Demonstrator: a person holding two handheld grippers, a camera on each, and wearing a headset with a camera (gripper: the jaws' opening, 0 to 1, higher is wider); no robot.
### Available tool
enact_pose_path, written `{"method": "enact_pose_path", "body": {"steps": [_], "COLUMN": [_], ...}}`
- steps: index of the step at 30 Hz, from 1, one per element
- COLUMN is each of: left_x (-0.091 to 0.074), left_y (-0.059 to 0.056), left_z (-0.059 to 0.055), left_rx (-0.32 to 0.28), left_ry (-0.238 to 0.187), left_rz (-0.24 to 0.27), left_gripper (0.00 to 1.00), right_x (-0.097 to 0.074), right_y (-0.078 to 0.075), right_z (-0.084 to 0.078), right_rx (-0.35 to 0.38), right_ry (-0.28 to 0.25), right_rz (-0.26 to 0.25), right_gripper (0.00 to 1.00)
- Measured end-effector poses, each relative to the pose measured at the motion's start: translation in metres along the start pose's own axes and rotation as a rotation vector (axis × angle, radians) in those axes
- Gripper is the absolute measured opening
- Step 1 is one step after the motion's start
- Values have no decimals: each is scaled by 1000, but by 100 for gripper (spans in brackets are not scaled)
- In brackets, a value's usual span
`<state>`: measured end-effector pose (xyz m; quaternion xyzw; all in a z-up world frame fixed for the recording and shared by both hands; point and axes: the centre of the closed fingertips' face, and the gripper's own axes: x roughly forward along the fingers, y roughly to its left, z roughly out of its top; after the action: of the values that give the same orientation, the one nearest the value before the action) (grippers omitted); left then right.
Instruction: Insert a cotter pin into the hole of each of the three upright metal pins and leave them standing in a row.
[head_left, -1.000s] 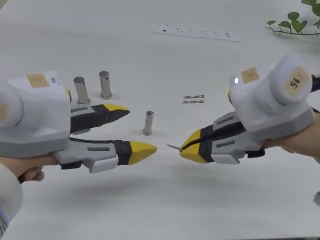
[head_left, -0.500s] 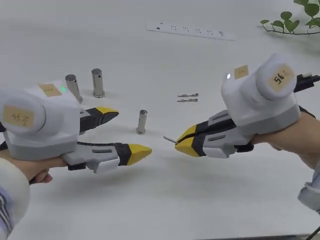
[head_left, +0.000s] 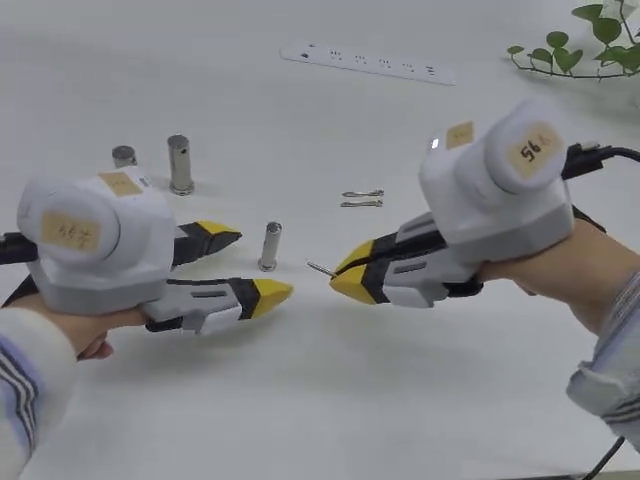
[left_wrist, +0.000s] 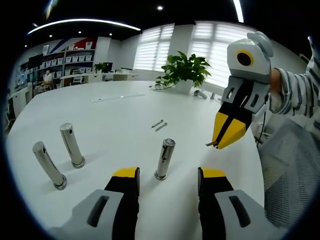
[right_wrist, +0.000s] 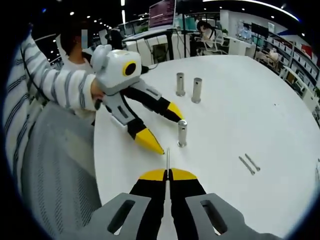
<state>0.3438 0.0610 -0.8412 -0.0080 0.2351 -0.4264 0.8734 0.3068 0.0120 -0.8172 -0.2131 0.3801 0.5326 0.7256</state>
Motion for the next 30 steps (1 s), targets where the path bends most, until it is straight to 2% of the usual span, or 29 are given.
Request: {"method": "enact_pose_path", "body": {"steps": [5,11,17,30], "left_x": [3,6,6,8], "left_y": [0,4,3,5], "left_z": [4,-3,1,-2], "left_rx": [-2,-2,0,3], "left_ry": [-21,0,-13,3], "left_rz": [4,9,0,-13], "left_gripper": [39,29,21,8], "right_x": [0,1,5,15], "right_y": [-5,-9,-15,-18], "right_z": [0,0,0,11], "right_rx": [5,2,-2,-25], "right_ry": [7,17,26,25], "right_rz": [-9,-14,-15,-6], "right_gripper": [4,4,4,4]}}
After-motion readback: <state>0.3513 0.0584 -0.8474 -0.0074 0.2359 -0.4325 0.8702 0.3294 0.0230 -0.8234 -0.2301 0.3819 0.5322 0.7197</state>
